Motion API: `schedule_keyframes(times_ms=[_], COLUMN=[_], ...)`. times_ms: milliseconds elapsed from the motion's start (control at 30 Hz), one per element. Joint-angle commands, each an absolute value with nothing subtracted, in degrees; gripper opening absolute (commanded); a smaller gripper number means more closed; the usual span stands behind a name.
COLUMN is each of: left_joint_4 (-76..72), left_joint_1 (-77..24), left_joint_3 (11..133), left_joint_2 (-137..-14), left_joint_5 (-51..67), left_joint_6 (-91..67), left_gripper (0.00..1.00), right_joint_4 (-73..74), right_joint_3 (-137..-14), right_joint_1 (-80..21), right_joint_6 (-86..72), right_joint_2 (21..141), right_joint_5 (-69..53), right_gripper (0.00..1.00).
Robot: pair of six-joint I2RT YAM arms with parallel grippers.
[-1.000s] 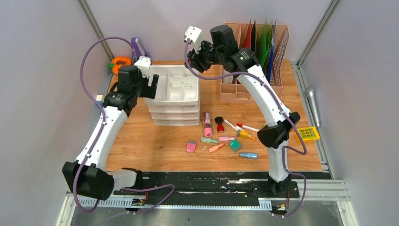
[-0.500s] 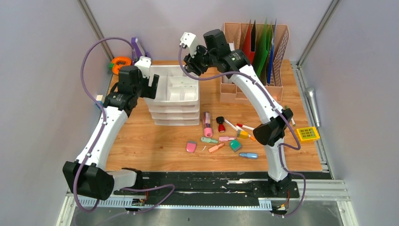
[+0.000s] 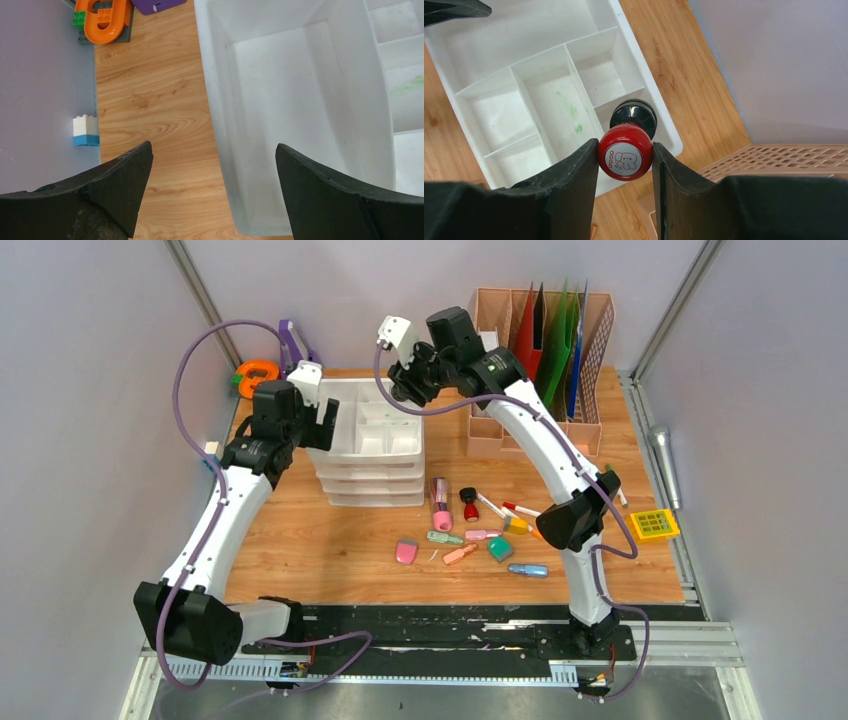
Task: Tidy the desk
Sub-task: Place the stationery in the storage box.
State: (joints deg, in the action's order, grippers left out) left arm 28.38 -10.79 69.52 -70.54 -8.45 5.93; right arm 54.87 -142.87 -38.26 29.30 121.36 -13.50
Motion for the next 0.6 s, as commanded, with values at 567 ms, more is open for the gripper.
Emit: schedule_keyframes(times_ms=[567], left_joint_4=[26.2], left_joint_1=[-10.8], left_joint_3=[68.8], left_joint_2=[-69.5], left_joint_5=[-7.6], left_joint_6=[6.3], left_gripper=[1.00], right_joint_4=[56.6], right_joint_3=[-143.9], right_joint_1=[-39.0], right_joint_6=[31.0], right_joint_2=[122.0], right_joint_5=[-10.8], right_gripper=[0.13])
